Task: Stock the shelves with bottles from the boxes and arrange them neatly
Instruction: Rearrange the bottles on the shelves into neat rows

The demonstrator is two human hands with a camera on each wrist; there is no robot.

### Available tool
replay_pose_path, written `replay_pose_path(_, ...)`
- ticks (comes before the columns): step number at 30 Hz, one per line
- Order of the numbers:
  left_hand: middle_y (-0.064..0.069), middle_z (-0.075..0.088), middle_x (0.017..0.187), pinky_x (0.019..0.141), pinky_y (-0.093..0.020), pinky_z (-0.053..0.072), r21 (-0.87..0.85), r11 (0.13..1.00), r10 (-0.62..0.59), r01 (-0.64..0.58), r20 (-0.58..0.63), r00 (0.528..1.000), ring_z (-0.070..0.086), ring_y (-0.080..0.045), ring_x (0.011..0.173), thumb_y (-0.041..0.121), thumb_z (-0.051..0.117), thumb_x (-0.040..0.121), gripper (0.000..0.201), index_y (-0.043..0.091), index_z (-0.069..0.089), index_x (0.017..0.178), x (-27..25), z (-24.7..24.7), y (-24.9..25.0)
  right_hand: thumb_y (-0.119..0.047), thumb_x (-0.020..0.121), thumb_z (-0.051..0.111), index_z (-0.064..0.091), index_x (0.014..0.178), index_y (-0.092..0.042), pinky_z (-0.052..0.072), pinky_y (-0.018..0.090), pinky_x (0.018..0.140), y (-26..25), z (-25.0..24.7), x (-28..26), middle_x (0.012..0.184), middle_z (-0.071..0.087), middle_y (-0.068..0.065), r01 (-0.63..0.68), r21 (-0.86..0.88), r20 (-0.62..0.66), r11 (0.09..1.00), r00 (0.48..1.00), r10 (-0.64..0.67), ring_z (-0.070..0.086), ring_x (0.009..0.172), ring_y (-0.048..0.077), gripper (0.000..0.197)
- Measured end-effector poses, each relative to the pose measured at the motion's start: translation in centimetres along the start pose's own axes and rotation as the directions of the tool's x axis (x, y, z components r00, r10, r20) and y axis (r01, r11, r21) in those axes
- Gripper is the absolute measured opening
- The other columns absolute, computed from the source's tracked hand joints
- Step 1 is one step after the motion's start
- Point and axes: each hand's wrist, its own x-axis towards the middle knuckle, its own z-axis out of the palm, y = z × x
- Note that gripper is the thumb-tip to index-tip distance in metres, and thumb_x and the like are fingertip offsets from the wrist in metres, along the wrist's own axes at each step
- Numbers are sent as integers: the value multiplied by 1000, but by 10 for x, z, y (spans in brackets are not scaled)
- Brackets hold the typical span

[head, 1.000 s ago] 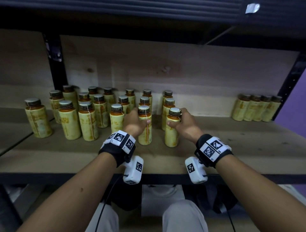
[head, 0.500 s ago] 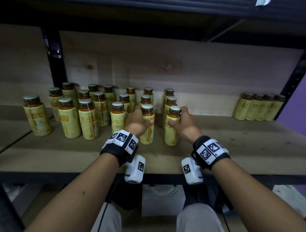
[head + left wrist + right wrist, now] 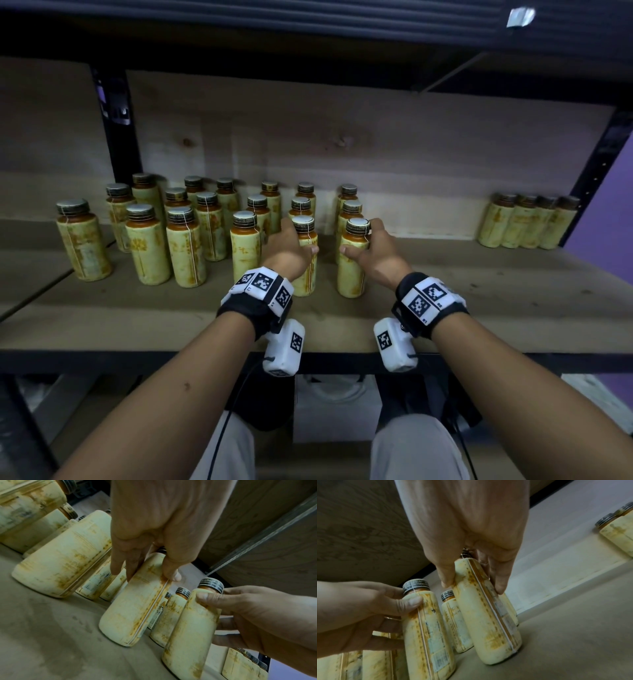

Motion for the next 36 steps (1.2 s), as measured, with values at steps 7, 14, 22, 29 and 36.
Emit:
replay_pose_path(7,-6,56,133,95,-43,49,-64,995,78,-75,46,996,54,-30,121,32,69,88,56,17,41,133,-5,-25,6,-41,84,74,41,135,-21,45,25,73,-21,-32,-7,114,53,-5,47,-76,25,996,999,-45,54,100,16,64)
replay_pose_path(14,-5,60,122,85,-36,51,210,935,277,-286,69,958,59,-24,104,31,65,89,35,18,59,120,8,-50,74,-45,86,69,60,124,-22,44,30,85,-25,-100,-13,130,59,3,139,-437,96,888,990,-108,56,106,17,45)
replay_pose_path(22,-4,67,111,93,-38,51,236,779,483,-581,365,796,61,-25,102,35,68,86,18,20,70,97,7,30,167,-34,92,65,61,124,-19,48,32,87,38,-185,-23,126,61,5,-13,-621,41,784,998,50,59,106,22,35)
replay_pose_path(29,-11,61,111,82,-35,53,232,652,485,-721,604,633,61,-30,96,32,67,87,26,14,65,106,27,163,220,-32,96,61,51,137,-19,41,27,83,132,-249,-9,135,57,3,-192,-703,-39,685,972,232,56,117,24,45)
replay_pose_path(36,-12,57,127,83,-29,48,116,773,462,-624,571,678,58,-30,110,33,66,86,46,13,54,126,90,275,253,-30,92,64,47,140,-13,48,34,93,216,-295,69,138,54,9,-274,-649,-120,709,958,260,57,119,26,53)
